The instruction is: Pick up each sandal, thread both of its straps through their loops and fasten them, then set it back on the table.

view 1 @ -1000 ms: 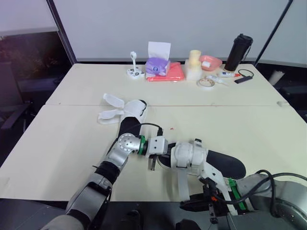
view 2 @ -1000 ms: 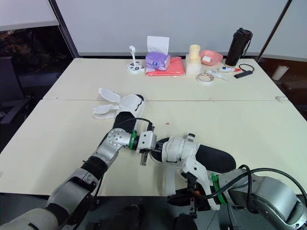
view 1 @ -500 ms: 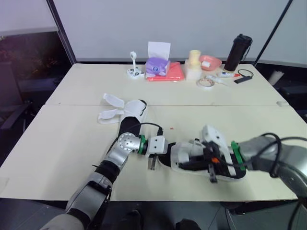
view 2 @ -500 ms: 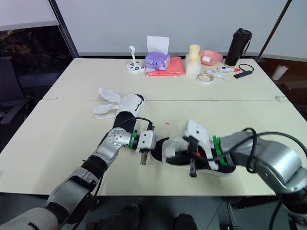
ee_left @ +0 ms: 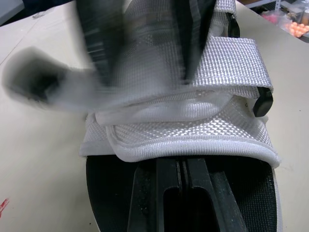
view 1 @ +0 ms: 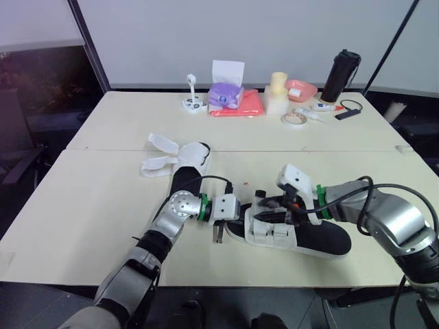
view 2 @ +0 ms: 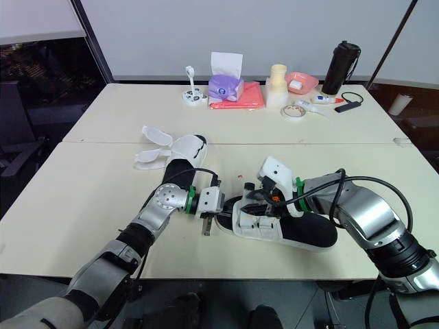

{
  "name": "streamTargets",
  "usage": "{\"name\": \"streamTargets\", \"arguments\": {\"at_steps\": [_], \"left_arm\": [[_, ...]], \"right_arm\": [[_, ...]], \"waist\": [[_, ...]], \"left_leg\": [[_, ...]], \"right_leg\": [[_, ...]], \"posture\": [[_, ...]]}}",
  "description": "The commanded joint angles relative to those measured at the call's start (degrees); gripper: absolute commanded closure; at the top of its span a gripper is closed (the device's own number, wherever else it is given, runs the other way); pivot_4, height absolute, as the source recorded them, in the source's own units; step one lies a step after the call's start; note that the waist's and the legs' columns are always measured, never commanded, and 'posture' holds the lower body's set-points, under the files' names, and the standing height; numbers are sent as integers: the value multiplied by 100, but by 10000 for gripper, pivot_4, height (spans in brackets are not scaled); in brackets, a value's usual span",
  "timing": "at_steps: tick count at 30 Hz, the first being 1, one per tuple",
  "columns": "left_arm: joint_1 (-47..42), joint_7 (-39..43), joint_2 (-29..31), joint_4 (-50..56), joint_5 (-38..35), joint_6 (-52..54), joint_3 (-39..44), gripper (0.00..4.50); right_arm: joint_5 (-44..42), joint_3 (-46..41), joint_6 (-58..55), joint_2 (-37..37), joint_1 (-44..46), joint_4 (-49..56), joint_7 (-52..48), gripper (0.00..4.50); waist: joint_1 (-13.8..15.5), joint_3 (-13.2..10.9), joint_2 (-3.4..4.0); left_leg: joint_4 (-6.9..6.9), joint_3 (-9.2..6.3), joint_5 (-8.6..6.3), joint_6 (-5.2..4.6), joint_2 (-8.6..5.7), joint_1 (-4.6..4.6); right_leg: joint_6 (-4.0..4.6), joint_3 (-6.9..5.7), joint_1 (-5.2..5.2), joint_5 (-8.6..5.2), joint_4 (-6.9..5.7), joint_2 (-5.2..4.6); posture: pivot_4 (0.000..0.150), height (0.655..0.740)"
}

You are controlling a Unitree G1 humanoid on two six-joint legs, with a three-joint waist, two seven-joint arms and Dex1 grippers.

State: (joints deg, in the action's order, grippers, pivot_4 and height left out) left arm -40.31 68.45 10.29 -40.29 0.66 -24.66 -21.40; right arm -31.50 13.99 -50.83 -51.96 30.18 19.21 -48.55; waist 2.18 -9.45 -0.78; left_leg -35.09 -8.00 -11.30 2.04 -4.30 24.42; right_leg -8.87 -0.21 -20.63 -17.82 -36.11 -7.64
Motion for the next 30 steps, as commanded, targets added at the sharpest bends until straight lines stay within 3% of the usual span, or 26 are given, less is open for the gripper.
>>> {"name": "streamTargets", "arguments": {"at_steps": [1, 2, 18, 22, 28, 30], "left_arm": [[230, 30, 83, -319, 360, 117, -286, 45000], [222, 28, 75, -327, 359, 119, -284, 45000], [119, -1, 19, -465, 365, 46, -271, 45000], [141, -18, 30, -451, 368, 52, -268, 45000], [159, -41, 18, -445, 367, 71, -273, 45000], [155, -44, 11, -458, 369, 75, -275, 45000]], "right_arm": [[100, -376, 23, 129, 81, 22, 154, 4388], [127, -434, 31, 161, 83, 21, 205, 190], [-382, -957, -1442, 1084, 411, -464, 652, 190], [-504, -1085, -1615, 1261, 458, -478, 705, 13317], [-706, -1335, -1832, 1360, 564, -248, 767, 44645], [-860, -1465, -1945, 1331, 567, -97, 762, 44645]], "waist": [[2, 0, 0], [2, 0, 0], [7, 1, 1], [6, 1, 2], [6, 1, 2], [7, 1, 2]], "left_leg": [[1, 0, 0, 0, 0, 0], [1, 0, 0, 0, 0, 0], [-2, -5, 1, -1, -4, 0], [-2, -5, 1, -1, -4, 0], [-2, -5, 1, -1, -4, 0], [-2, -5, 1, -1, -4, 0]], "right_leg": [[0, 0, 0, 0, 0, 0], [0, 0, -1, 0, -1, 0], [1, 0, 1, 1, -3, -1], [1, 0, 1, 1, -4, -1], [1, 1, 0, 1, -5, -1], [1, 1, 0, 1, -5, -1]], "posture": [[1500, 7400], [1500, 7400], [1500, 7400], [1500, 7400], [1500, 7400], [1500, 7400]]}}
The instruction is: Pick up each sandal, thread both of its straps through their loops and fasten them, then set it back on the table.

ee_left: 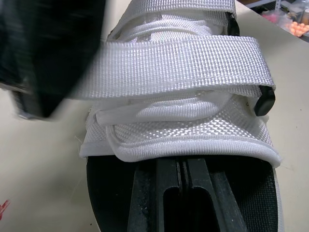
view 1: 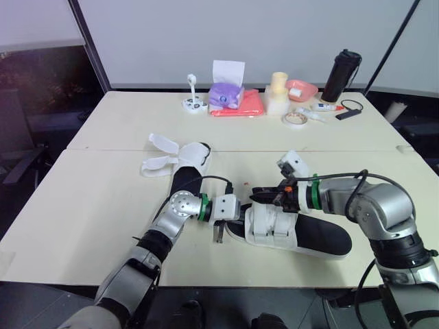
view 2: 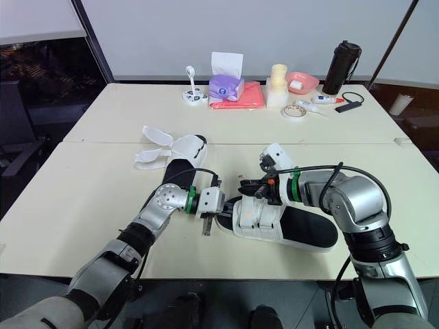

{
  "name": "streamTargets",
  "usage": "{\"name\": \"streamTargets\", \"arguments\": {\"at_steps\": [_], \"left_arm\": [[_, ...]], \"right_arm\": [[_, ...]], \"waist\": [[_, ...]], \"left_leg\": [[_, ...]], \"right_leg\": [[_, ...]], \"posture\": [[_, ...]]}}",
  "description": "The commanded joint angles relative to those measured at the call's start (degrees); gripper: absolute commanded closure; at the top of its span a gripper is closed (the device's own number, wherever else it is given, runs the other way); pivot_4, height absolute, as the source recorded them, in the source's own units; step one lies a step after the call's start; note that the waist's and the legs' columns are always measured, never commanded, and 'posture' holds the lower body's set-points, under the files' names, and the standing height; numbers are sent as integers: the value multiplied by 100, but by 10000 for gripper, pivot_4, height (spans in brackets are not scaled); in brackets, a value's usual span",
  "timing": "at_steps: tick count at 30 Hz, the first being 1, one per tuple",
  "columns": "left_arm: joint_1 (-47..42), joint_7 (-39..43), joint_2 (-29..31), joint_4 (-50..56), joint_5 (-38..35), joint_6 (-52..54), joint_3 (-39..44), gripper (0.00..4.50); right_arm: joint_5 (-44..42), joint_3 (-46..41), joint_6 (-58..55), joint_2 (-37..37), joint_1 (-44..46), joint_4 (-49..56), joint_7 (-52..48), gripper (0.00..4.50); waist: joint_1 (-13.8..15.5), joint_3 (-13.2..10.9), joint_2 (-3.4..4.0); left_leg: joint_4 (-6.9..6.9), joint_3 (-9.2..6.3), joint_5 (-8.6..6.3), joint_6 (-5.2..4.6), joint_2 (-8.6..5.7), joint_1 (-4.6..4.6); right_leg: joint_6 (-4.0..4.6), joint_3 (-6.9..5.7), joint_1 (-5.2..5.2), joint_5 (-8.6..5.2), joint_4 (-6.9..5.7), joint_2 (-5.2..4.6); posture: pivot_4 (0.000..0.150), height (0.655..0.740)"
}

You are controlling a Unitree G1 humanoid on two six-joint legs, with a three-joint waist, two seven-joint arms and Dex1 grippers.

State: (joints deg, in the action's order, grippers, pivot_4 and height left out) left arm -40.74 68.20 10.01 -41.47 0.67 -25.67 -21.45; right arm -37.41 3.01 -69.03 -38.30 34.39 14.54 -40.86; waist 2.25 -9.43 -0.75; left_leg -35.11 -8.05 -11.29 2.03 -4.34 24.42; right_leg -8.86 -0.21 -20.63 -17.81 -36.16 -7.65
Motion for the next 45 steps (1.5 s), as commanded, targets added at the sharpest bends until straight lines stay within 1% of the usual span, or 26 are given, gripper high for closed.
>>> {"name": "streamTargets", "arguments": {"at_steps": [1, 3, 7, 12, 16, 24, 27, 33, 36, 40, 45], "left_arm": [[198, -20, 36, -345, 371, 175, -273, 45000], [199, -35, 27, -371, 392, 180, -289, 45000], [175, -48, -10, -466, 458, 227, -346, 45000], [120, -57, -11, -583, 534, 231, -403, 45000], [85, -29, 9, -681, 598, 203, -461, 45000], [27, -120, 75, -964, 854, -42, -633, 45000], [22, -135, 111, -1021, 945, -164, -730, 45000], [15, -144, 150, -1093, 996, -226, -760, 45000], [16, -154, 158, -1117, 1005, -250, -766, 45000], [36, -164, 160, -1095, 1007, -249, -766, 45000], [62, -166, 154, -1067, 1002, -240, -765, 45000]], "right_arm": [[-346, -431, -190, -42, 145, 436, -9, 44645], [-581, -604, -308, -103, 90, 741, -53, 44645], [-1352, -1108, -584, -277, -222, 1852, -101, 44645], [-2165, -1409, -549, -481, -707, 2819, -125, 44645], [-2510, -1482, -388, -653, -820, 3063, -61, 44645], [-2584, -1463, -122, -918, -643, 2928, 11, 44645], [-2310, -1334, -40, -1037, -470, 2678, 29, 44645], [-1290, -707, 416, -1389, -120, 1921, -78, 44645], [-688, -339, 839, -1490, -51, 1491, -174, 44645], [-46, 42, 1347, -1479, 51, 904, -287, 44645], [386, 265, 1867, -1299, 146, 328, -481, 44645]], "waist": [[1, 0, 0], [0, 0, 0], [16, 0, 0], [17, 0, 0], [12, -1, 0], [32, -1, -1], [33, -1, -1], [30, 0, -1], [26, 1, 0], [22, 2, 0], [17, 2, 0]], "left_leg": [[0, 0, 0, 0, 0, 0], [0, 0, 0, 0, 0, 0], [0, -2, 0, 0, -1, 2], [-5, 2, 0, -1, -2, 1], [-7, 2, 0, -1, -1, 1], [-6, 4, 0, -1, -2, 2], [-7, 4, 0, -1, -2, 2], [-9, 6, 0, -1, -2, 0], [-10, 6, 0, -1, -2, -1], [-11, 7, 1, -1, -2, -3], [-12, 5, 1, 0, -2, -4]], "right_leg": [[0, 0, 0, 0, 0, 0], [0, 0, 1, 0, 0, 0], [-1, 0, 0, 0, 1, -1], [-1, -1, 9, 0, 2, -2], [-1, -1, 8, -1, 2, -2], [-2, -1, 8, -1, 4, -4], [-2, -1, 8, -1, 4, -4], [-2, -1, 9, -1, 5, -4], [-2, -1, 10, -1, 5, -3], [-1, -1, 13, 0, 5, -3], [0, -1, 14, 0, 5, -3]], "posture": [[1500, 7400], [1500, 7400], [1500, 7400], [1500, 7400], [1500, 7400], [1500, 7400], [1500, 7400], [1500, 7400], [1500, 7400], [1500, 7400], [1500, 7400]]}}
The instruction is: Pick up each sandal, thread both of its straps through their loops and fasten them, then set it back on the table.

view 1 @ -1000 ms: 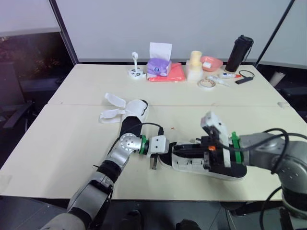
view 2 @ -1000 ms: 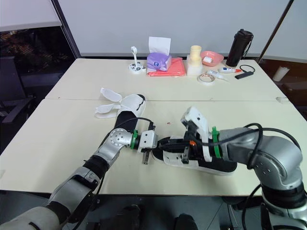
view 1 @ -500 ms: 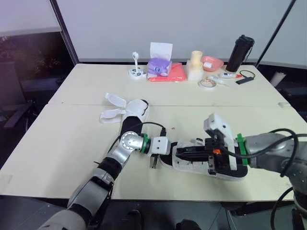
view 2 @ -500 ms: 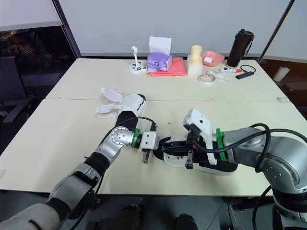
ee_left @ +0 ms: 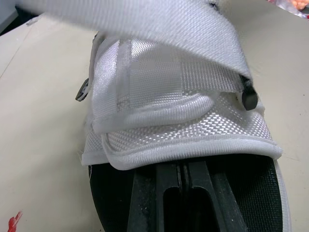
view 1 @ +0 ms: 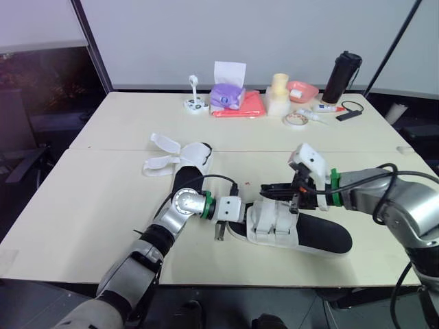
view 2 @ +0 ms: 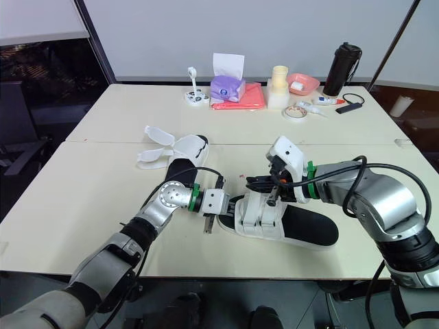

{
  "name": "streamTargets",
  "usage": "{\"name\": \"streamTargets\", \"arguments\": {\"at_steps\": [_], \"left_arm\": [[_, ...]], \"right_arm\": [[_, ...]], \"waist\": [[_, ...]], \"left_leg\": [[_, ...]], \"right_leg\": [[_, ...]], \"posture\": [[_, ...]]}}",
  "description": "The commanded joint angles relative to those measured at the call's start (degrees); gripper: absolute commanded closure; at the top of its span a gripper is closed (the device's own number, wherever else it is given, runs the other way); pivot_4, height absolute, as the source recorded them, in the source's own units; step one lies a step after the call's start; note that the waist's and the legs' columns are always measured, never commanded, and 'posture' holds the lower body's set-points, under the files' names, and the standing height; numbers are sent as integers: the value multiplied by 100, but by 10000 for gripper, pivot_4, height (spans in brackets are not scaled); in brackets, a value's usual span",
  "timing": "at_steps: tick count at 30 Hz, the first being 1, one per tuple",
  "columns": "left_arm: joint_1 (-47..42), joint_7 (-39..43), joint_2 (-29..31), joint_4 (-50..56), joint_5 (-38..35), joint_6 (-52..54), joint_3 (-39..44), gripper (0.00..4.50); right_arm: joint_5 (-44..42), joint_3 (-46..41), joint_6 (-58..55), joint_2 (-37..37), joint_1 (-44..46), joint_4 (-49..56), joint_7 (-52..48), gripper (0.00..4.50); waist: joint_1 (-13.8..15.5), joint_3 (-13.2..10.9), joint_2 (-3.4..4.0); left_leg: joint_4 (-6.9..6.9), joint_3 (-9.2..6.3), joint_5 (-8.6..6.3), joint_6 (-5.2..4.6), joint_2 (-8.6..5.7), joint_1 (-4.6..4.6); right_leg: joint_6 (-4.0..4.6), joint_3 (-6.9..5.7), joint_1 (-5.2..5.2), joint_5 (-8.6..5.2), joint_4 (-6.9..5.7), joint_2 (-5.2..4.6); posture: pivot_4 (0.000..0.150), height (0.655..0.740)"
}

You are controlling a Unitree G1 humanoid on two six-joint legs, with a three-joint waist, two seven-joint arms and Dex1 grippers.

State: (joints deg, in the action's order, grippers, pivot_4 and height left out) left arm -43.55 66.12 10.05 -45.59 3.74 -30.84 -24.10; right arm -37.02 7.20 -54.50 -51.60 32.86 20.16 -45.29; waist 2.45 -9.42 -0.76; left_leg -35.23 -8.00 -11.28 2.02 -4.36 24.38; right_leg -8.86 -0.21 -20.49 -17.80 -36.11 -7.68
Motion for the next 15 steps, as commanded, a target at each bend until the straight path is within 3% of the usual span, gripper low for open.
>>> {"name": "streamTargets", "arguments": {"at_steps": [1, 15], "left_arm": [[344, 43, 150, -654, 693, 277, -501, 45000], [392, 60, 151, -616, 672, 291, -504, 45000]], "right_arm": [[440, -99, 499, 61, 308, -340, -68, 44645], [1053, 121, 968, 429, 387, -1021, -317, 44645]], "waist": [[-4, 0, 0], [-9, 1, 1]], "left_leg": [[0, 0, 0, 0, 0, 0], [-1, -2, 2, 2, 0, -6]], "right_leg": [[0, 0, 0, 0, 0, 0], [2, 1, 5, 2, -2, 2]], "posture": [[1500, 7400], [1500, 7400]]}}
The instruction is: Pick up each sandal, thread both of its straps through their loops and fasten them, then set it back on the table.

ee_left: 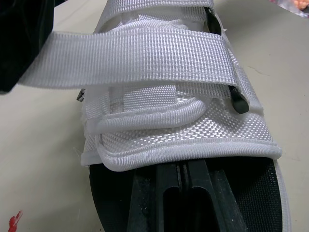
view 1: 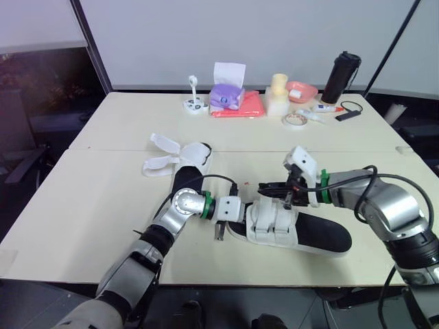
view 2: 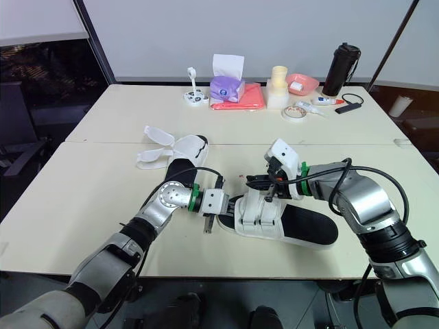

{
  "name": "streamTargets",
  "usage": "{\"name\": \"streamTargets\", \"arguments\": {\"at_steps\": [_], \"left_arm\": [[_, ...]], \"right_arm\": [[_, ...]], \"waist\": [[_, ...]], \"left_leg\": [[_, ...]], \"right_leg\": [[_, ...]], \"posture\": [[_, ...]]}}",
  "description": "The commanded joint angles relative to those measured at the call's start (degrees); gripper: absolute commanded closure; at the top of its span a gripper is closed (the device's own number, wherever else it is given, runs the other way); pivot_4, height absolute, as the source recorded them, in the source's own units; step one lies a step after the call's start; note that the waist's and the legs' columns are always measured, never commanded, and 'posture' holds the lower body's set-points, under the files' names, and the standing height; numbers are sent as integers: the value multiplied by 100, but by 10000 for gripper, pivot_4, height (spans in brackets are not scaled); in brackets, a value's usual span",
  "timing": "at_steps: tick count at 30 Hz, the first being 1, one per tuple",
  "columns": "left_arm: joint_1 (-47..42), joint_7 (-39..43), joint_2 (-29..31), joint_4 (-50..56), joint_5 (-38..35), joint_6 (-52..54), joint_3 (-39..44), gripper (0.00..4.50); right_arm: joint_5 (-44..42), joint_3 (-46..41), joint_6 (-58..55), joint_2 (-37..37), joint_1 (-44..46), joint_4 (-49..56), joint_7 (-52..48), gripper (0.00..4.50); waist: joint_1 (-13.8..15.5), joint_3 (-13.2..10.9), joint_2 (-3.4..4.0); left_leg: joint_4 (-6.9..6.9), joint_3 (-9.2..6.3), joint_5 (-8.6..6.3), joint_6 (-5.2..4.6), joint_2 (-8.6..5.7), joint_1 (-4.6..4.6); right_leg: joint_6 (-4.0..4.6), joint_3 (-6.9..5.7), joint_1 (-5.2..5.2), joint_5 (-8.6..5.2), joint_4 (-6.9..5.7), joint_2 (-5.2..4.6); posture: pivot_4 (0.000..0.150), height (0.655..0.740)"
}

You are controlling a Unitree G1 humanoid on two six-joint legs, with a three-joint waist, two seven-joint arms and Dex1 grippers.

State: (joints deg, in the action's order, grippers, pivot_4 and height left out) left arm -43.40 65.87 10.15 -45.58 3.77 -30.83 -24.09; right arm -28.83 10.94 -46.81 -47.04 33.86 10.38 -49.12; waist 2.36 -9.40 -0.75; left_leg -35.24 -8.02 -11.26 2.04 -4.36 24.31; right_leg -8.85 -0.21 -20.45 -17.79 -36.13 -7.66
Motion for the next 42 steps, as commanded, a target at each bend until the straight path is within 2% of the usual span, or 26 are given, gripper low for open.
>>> {"name": "streamTargets", "arguments": {"at_steps": [1, 18, 21, 27, 34, 39, 42], "left_arm": [[378, 85, 141, -614, 667, 293, -503, 45000], [400, 42, 148, -575, 657, 319, -487, 45000], [403, 33, 148, -565, 654, 325, -488, 45000], [394, 16, 151, -566, 647, 328, -469, 45000], [380, -10, 148, -588, 638, 336, -448, 45000], [411, -2, 166, -557, 623, 338, -443, 45000], [442, 1, 173, -524, 615, 341, -442, 45000]], "right_arm": [[257, -248, 201, -14, 290, -51, 53, 44645], [914, 170, 341, 124, 166, -605, -54, 44645], [1051, 261, 372, 171, 206, -729, -40, 34876], [1650, 534, 802, 163, 218, -931, -196, 4340], [2369, 778, 1521, 346, 338, -1496, -215, 4340], [3029, 970, 2204, 654, 732, -2423, 22, 4340], [3138, 846, 2347, 669, 883, -2586, -44, 4340]], "waist": [[-1, 0, 0], [-4, 8, 3], [-3, 14, 4], [-2, 24, 18], [-10, 26, 17], [-11, 27, 17], [-9, 27, 19]], "left_leg": [[0, 0, 0, 0, 0, 0], [0, 0, 0, 1, 0, -5], [0, 0, 0, 1, 0, -8], [3, 1, 0, 1, 0, -10], [3, 1, 0, 1, -1, -14], [6, 1, 0, 2, -1, -22], [8, 1, 1, 3, -2, -23]], "right_leg": [[0, 0, 0, 0, 0, 0], [1, 0, 2, 1, -1, 0], [1, 0, 6, 1, -1, 0], [1, 1, 6, 0, 0, 0], [0, 1, 9, 0, 0, 1], [1, 1, 14, 0, -1, 2], [1, 1, 13, 0, -1, 2]], "posture": [[1500, 7400], [1500, 7400], [1500, 7400], [1500, 7400], [1500, 7400], [1500, 7400], [1500, 7400]]}}
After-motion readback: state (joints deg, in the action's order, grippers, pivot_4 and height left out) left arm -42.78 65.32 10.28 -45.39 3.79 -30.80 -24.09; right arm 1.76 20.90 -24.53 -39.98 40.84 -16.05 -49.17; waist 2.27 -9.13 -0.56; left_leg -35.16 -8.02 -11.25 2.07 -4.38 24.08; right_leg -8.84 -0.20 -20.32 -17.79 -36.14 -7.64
